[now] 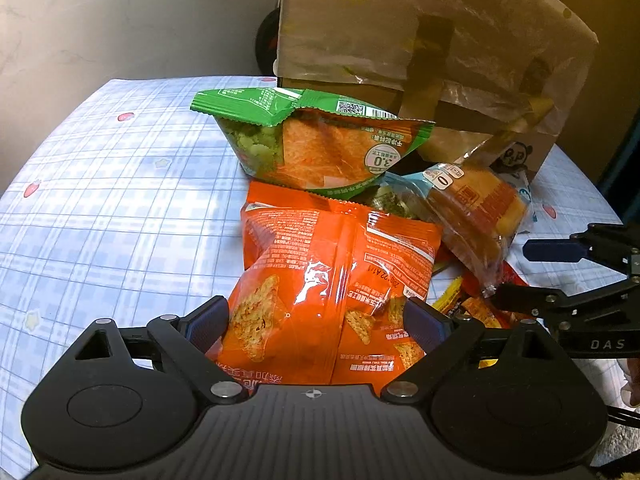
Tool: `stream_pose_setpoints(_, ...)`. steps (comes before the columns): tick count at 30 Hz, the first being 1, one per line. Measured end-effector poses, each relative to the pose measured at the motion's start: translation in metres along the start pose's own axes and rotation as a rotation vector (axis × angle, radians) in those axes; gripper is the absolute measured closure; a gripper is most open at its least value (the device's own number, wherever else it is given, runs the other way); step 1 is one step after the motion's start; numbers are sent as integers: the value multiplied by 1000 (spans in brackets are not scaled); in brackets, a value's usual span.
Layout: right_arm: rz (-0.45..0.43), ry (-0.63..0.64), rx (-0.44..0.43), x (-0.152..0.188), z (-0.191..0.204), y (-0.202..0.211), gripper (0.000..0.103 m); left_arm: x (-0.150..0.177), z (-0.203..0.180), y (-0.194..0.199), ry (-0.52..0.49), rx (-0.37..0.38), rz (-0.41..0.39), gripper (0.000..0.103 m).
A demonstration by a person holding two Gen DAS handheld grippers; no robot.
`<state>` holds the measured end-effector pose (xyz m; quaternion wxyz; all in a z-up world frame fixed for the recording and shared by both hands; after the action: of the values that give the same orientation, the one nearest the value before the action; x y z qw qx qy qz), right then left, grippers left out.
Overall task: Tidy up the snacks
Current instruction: 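Grasp the orange chip bag with the left tool while the right tool grasps the red jerky packet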
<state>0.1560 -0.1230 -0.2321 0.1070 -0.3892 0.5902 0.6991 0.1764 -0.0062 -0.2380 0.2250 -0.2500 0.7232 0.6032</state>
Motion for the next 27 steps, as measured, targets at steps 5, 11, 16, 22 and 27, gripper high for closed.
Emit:
stream_pose_setpoints(5,12,-74,-31,1,-4,-9,35,0,0,0,0,1,-1,7)
stream_pose_setpoints(11,-3,-95,-47,-2,-1,-6,35,0,0,0,1,0,-2,7)
stream_pose_setpoints(16,1,-129,-77,-3,3,-8,35,0,2,0,3,3,-2,7)
stream_pose_setpoints(22,28,-133,-24,0,2,-14,29,0,2,0,2,5,-4,7)
stream_pose_setpoints(27,35,-157,21,6,-9,-12,29,0,3,-1,4,6,-4,6)
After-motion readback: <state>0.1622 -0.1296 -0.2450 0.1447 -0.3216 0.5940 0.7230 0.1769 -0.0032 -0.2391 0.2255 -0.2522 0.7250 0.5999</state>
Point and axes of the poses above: each gripper's, at about its wrist camera, not at the fingertips, and y roughly against the way its jaws point, z to its left, x to its underside, the point moved 7 cm from there along -y, roughly the way its jaws point, and after that the axes turned 7 degrees about y, right-handed, at the moved point
